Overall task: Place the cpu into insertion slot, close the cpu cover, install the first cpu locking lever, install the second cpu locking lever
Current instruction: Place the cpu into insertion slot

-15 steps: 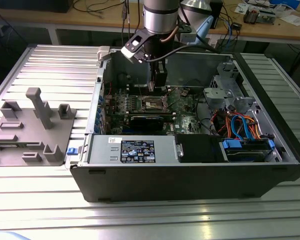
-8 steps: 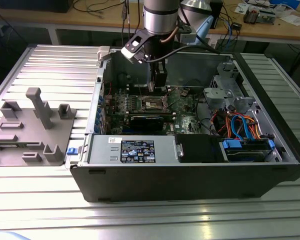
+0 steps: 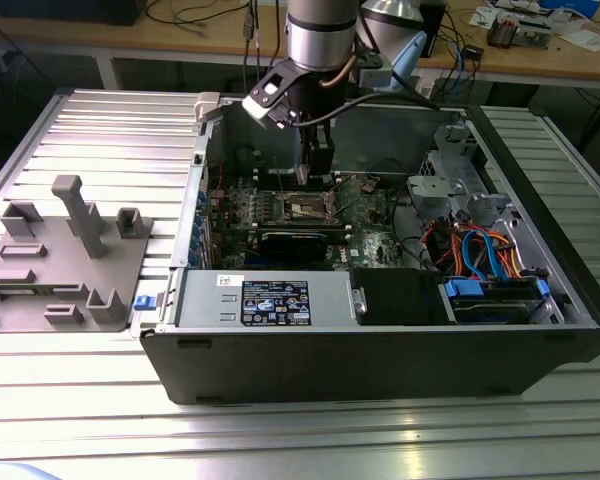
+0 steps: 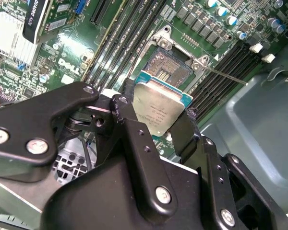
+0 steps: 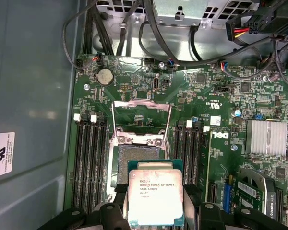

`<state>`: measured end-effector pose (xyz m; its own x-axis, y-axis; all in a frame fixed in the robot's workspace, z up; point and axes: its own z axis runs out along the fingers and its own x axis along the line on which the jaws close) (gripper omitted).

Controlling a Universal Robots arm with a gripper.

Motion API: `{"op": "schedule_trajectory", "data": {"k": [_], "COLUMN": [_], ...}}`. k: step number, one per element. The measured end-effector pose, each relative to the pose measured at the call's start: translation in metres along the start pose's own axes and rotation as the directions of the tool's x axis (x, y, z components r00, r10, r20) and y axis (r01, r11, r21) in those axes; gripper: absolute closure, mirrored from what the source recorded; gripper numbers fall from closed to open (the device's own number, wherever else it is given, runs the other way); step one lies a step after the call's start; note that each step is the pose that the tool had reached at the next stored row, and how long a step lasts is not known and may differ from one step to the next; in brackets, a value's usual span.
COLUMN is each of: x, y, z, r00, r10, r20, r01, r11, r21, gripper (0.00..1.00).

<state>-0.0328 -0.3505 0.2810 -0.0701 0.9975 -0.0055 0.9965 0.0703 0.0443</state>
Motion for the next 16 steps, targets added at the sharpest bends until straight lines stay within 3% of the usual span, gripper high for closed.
{"op": "schedule_trajectory", "data": {"k": [16], "x": [0.0], "y": [-0.0002], "z": [0.0046], "r00": [1.0], "r10": [0.0], "r20": [0.0], "r01": [0.0], "r11": [1.0], "r21": [0.0], "gripper": [0.46]}}
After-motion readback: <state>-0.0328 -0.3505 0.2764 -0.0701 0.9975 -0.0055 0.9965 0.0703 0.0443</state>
